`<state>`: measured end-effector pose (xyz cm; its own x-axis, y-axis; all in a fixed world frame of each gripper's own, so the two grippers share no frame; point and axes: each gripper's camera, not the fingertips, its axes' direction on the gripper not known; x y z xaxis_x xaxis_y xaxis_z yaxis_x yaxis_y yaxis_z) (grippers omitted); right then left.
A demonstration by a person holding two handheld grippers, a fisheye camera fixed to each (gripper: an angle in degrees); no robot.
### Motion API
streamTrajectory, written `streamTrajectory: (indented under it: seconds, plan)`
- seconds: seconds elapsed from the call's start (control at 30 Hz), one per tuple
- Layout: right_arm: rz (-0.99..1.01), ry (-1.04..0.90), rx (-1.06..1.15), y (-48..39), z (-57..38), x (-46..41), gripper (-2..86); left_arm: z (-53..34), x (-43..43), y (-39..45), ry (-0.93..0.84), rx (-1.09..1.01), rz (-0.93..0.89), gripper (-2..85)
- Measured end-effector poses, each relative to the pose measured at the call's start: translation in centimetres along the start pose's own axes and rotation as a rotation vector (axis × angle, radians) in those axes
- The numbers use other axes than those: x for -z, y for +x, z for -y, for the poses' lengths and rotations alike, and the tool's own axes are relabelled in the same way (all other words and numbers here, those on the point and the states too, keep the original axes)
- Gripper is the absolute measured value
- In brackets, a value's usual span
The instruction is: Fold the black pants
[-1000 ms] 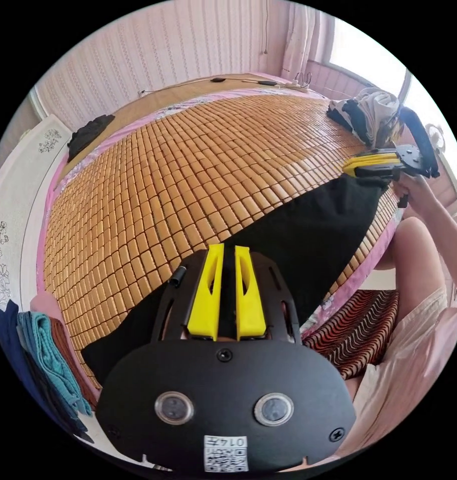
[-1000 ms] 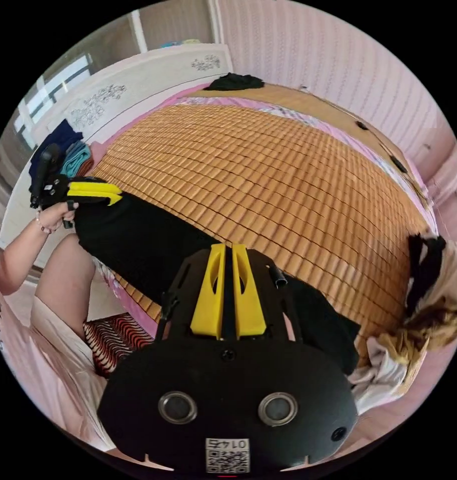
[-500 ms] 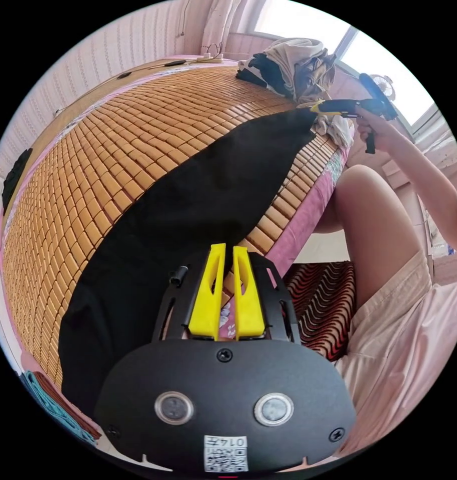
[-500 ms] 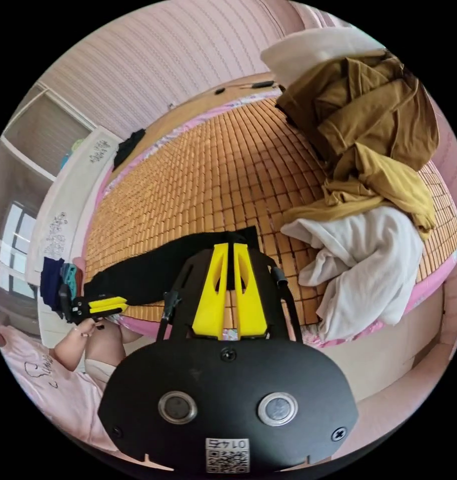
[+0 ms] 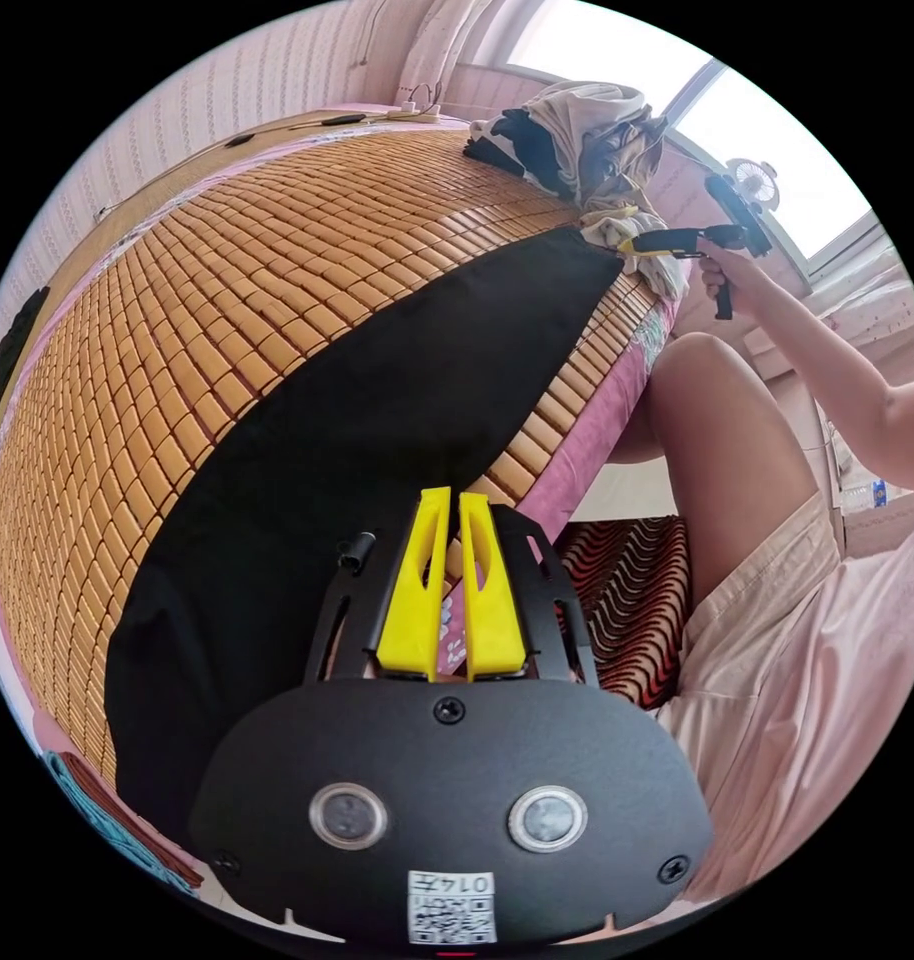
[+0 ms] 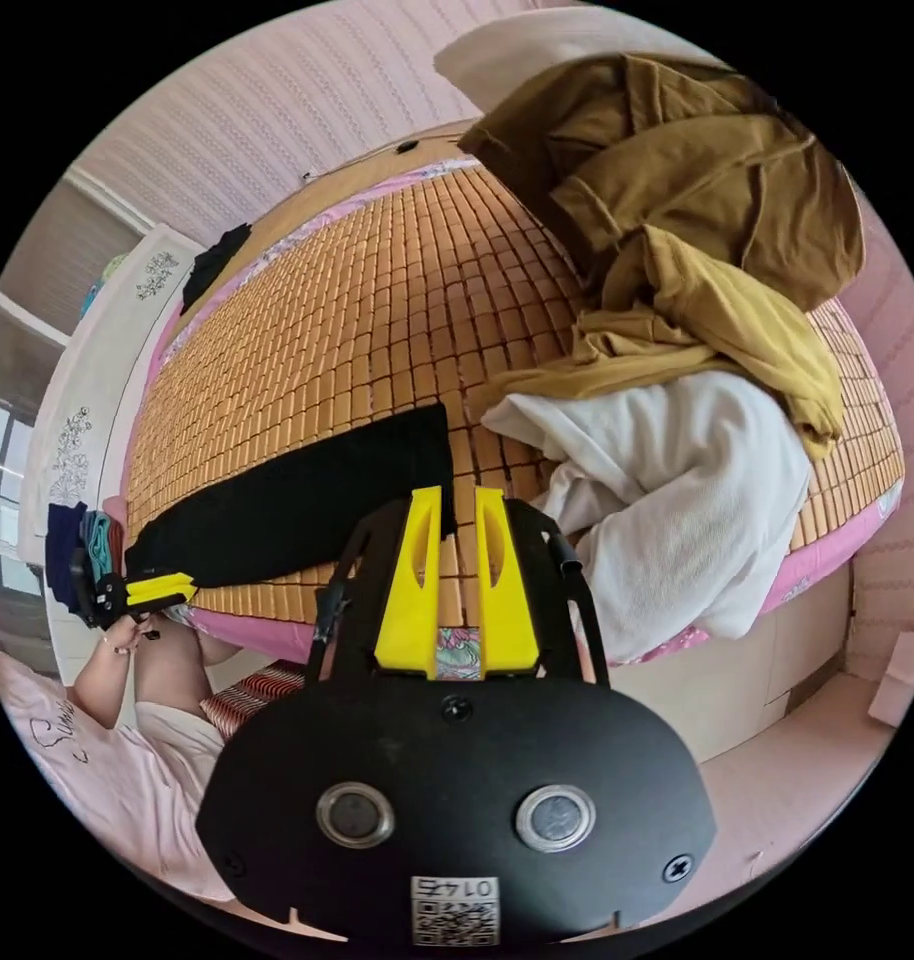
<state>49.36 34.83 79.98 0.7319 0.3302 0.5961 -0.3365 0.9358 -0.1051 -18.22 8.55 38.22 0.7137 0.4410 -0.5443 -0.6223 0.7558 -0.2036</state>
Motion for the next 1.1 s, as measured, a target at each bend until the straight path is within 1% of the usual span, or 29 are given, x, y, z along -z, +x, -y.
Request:
streamTrajectory:
  seconds: [0.1,0.17,0.2,0.23,0.27,0.33,0.43,0.53,0.67,0.77,0.83,0.87,0.9,0.97,1.03,1.1]
  plan:
    - [-0.056,-0.037,0.051,-2.6,0.9,-1.1,5.9,0.0,0.0,0.0,0.004,-0.003,0.001,-0.4]
    - [-0.015,-0.024,0.083,-4.5,0.3,-1.3,4.8,0.0,-0.3,-0.1,0.0,0.004,-0.003,-0.4]
    - [0.018,-0.021,0.154,-6.4,-0.3,-1.6,3.2,0.0,-1.0,-0.2,-0.021,0.013,-0.007,-0.3]
    - [0.014,-0.043,0.272,-8.9,-1.1,-2.3,2.1,-0.1,-1.3,-0.3,-0.006,0.032,-0.013,-0.2]
    - [-0.019,-0.067,0.313,-10.0,-1.3,-3.0,1.6,-0.2,-1.3,-0.3,0.001,0.037,-0.017,-0.1]
    - [-0.268,-0.267,0.412,-13.0,-2.3,-7.6,0.4,-0.4,-1.4,-0.4,0.014,0.051,-0.025,0.6]
    - [-0.378,-0.17,0.481,-14.8,-4.0,-8.7,-0.4,-1.2,-0.9,0.0,0.037,0.061,-0.029,1.5]
    - [-0.395,-0.23,0.514,-15.7,-3.6,-9.5,-0.6,-2.5,-0.1,0.3,0.058,0.085,-0.008,2.0]
    - [-0.406,-0.223,0.496,-16.2,-3.4,-10.4,-0.6,-4.5,0.3,0.1,0.075,0.141,0.028,2.1]
    - [-0.453,-0.321,0.469,-17.2,-2.3,-10.7,-0.7,-6.0,0.6,-0.2,0.105,0.201,0.025,2.2]
    - [-0.637,-0.25,0.646,-22.0,-2.7,-9.5,-0.7,-6.7,0.9,0.0,0.139,0.238,0.049,1.9]
    - [-0.653,-0.224,0.701,-23.7,-2.9,-9.2,-0.7,-6.9,1.0,0.1,0.146,0.245,0.063,1.7]
    - [-0.623,-0.174,0.787,-27.1,-3.1,-8.8,-0.7,-7.1,0.8,0.2,0.16,0.252,0.093,1.2]
    - [-0.427,-0.114,0.869,-32.6,-3.2,-8.3,-0.7,-7.3,0.0,0.4,0.161,0.264,0.136,0.4]
    - [-0.092,-0.119,0.991,-40.4,-3.6,-9.4,-0.6,-7.4,-1.9,0.6,0.102,0.255,0.154,-0.3]
    - [-0.041,-0.137,1.109,-46.0,-4.3,-11.5,-0.6,-7.8,-2.0,1.3,0.134,0.23,0.178,-0.7]
